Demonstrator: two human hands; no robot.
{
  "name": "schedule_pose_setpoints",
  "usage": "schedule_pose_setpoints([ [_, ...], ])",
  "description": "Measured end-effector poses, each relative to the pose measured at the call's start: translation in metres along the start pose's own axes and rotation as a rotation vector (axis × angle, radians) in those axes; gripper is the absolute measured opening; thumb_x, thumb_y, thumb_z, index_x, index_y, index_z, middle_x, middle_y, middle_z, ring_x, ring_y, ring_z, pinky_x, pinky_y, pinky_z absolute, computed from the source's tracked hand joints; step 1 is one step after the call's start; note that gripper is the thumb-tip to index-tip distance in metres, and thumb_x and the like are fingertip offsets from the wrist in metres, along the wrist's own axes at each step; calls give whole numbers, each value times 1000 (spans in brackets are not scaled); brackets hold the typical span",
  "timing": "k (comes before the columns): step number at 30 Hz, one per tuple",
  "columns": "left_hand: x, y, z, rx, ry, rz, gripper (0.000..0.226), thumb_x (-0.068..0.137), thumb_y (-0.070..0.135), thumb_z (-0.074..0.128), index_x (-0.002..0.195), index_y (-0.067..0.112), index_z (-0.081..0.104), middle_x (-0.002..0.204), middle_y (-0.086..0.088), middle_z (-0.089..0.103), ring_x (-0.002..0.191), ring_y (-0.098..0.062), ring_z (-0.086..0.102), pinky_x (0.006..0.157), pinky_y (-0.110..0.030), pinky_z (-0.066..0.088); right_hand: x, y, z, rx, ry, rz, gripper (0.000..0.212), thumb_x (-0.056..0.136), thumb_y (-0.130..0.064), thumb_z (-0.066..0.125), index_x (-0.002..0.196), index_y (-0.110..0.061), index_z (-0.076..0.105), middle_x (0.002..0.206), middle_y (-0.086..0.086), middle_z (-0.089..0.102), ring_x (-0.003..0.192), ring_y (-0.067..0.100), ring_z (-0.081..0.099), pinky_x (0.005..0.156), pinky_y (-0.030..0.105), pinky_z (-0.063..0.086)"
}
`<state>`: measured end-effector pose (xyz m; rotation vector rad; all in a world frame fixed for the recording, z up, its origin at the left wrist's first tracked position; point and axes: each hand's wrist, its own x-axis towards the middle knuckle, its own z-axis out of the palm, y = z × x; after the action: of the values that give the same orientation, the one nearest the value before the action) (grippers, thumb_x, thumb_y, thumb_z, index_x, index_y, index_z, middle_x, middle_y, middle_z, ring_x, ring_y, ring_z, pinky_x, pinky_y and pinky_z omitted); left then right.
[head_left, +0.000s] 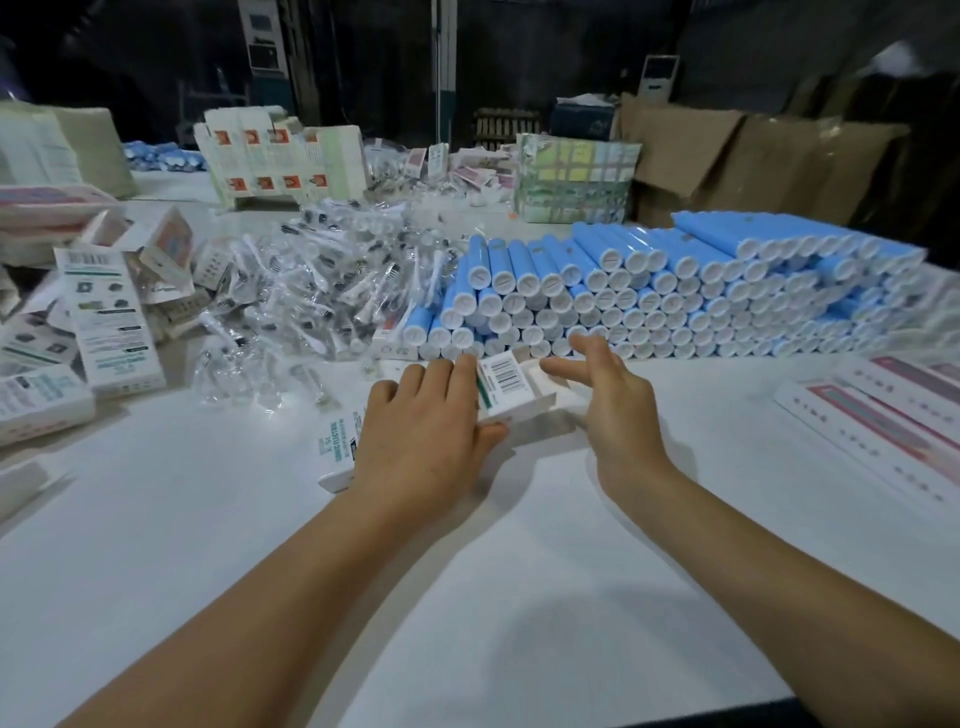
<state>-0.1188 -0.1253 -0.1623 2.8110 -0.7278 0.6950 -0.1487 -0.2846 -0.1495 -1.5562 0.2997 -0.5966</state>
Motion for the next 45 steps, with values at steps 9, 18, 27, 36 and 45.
schedule_pose_setpoints([
  [9, 1, -5, -3, -14, 37, -61, 67, 89, 58, 40, 142, 16, 30, 134, -2, 46, 117, -25, 43, 89, -37, 31, -18, 2, -8, -38, 62, -257, 31, 95, -17, 50, 76, -31, 69, 73, -17, 70, 69, -2, 62, 63, 9, 44],
  [18, -2, 2, -2, 6, 61, -42, 68, 89, 56, 47, 141, 15, 32, 134, -3, 47, 117, -26, 43, 91, -38, 32, -29, 8, 4, -121, -83, -212, 22, 89, -13, 63, 108, -20, 71, 82, -28, 69, 87, -3, 66, 80, 15, 50],
  [27, -7, 10, -6, -10, 64, 19, 70, 86, 55, 52, 140, 10, 39, 129, -7, 52, 113, -28, 48, 89, -40, 34, -21, 3, 4, -234, -148, -186, 64, 86, -12, 65, 144, -18, 40, 62, -17, 62, 64, -4, 54, 78, 21, 44],
  [36, -12, 15, -5, 10, 108, 52, 65, 78, 46, 66, 123, 1, 55, 105, -13, 63, 89, -34, 58, 74, -44, 44, -23, 4, 8, -181, -100, -97, 17, 85, -10, 67, 84, -27, 63, 75, -7, 69, 78, 14, 67, 80, 37, 55],
  [45, -14, 17, -4, 51, 111, 59, 65, 79, 47, 64, 124, 1, 55, 104, -11, 62, 88, -32, 57, 74, -43, 44, -30, 4, 11, -199, -107, -120, 17, 90, -7, 59, 91, -22, 67, 83, -12, 69, 80, 7, 66, 79, 30, 54],
])
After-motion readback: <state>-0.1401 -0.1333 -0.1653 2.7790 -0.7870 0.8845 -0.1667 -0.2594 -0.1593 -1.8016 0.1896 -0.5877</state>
